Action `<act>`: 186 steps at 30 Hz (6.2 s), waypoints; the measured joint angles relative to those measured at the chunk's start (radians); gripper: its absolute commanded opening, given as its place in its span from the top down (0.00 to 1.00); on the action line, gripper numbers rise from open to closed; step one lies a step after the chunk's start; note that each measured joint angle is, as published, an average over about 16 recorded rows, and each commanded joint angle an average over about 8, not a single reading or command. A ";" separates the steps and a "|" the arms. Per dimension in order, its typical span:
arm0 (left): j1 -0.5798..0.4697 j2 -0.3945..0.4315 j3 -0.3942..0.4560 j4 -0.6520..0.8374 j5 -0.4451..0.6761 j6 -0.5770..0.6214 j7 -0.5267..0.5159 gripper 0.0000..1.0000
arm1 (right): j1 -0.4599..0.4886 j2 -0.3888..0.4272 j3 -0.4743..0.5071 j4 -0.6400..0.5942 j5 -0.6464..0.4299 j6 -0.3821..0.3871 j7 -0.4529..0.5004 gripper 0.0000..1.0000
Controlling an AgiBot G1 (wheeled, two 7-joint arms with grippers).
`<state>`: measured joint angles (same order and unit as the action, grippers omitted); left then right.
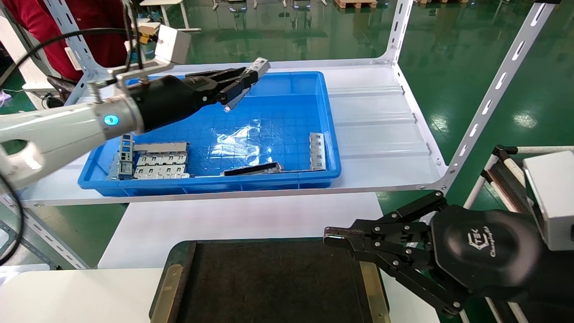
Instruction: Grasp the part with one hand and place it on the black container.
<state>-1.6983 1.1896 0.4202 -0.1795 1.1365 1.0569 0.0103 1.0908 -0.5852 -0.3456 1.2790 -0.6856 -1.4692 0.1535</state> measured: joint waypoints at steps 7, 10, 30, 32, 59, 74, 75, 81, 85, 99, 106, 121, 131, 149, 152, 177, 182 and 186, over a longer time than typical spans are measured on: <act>0.065 -0.083 -0.005 -0.135 -0.035 0.214 -0.074 1.00 | 0.000 0.000 0.000 0.000 0.000 0.000 0.000 1.00; 0.114 -0.119 -0.006 -0.219 -0.055 0.296 -0.118 1.00 | 0.000 0.000 0.000 0.000 0.000 0.000 0.000 1.00; 0.656 -0.266 0.019 -0.768 -0.076 0.202 -0.457 1.00 | 0.000 0.000 -0.001 0.000 0.000 0.000 0.000 1.00; 0.712 -0.260 0.023 -0.804 -0.058 0.128 -0.484 1.00 | 0.000 0.000 -0.001 0.000 0.000 0.000 0.000 1.00; 0.907 0.133 0.153 -0.700 0.278 -0.900 -0.805 1.00 | 0.000 0.000 -0.001 0.000 0.001 0.000 -0.001 1.00; 0.856 0.163 0.320 -0.592 0.252 -1.036 -0.936 1.00 | 0.000 0.001 -0.001 0.000 0.001 0.001 -0.001 1.00; 0.853 0.163 0.332 -0.587 0.247 -1.043 -0.942 1.00 | 0.000 0.001 -0.002 0.000 0.001 0.001 -0.001 1.00; 0.834 0.164 0.401 -0.564 0.214 -1.081 -0.973 1.00 | 0.000 0.001 -0.002 0.000 0.001 0.001 -0.001 1.00; 0.821 0.165 0.445 -0.551 0.186 -1.104 -0.988 0.80 | 0.000 0.001 -0.002 0.000 0.001 0.001 -0.001 0.75; 0.779 0.164 0.593 -0.523 0.063 -1.173 -1.006 0.00 | 0.001 0.001 -0.002 0.000 0.001 0.001 -0.001 0.00; 0.760 0.162 0.658 -0.525 -0.012 -1.210 -0.992 0.00 | 0.001 0.001 -0.002 0.000 0.001 0.001 -0.001 0.00; 0.727 0.139 0.776 -0.595 -0.198 -1.297 -0.913 0.00 | 0.001 0.001 -0.002 0.000 0.002 0.001 -0.001 0.00; 0.711 0.047 0.842 -0.765 -0.314 -1.356 -0.827 0.00 | 0.001 0.001 -0.003 0.000 0.002 0.001 -0.001 0.00; 0.678 -0.316 0.895 -1.161 -0.291 -1.204 -0.685 0.00 | 0.001 0.001 -0.003 0.000 0.002 0.001 -0.001 0.00; 0.677 -0.361 0.866 -1.174 -0.262 -1.125 -0.664 0.00 | 0.001 0.001 -0.003 0.000 0.002 0.001 -0.001 0.00; 0.881 -0.652 0.386 -1.164 -0.459 -0.440 -0.138 0.00 | 0.001 0.001 -0.003 0.000 0.002 0.001 -0.002 0.00; 0.911 -0.693 0.344 -1.163 -0.501 -0.382 -0.078 0.00 | 0.001 0.001 -0.004 0.000 0.002 0.001 -0.002 0.00; 0.922 -0.716 0.326 -1.164 -0.522 -0.352 -0.055 0.00 | 0.001 0.001 -0.004 0.000 0.002 0.001 -0.002 0.00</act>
<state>-0.7760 0.4735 0.7465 -1.3435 0.6148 0.7052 -0.0444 1.0917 -0.5838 -0.3493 1.2790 -0.6832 -1.4677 0.1517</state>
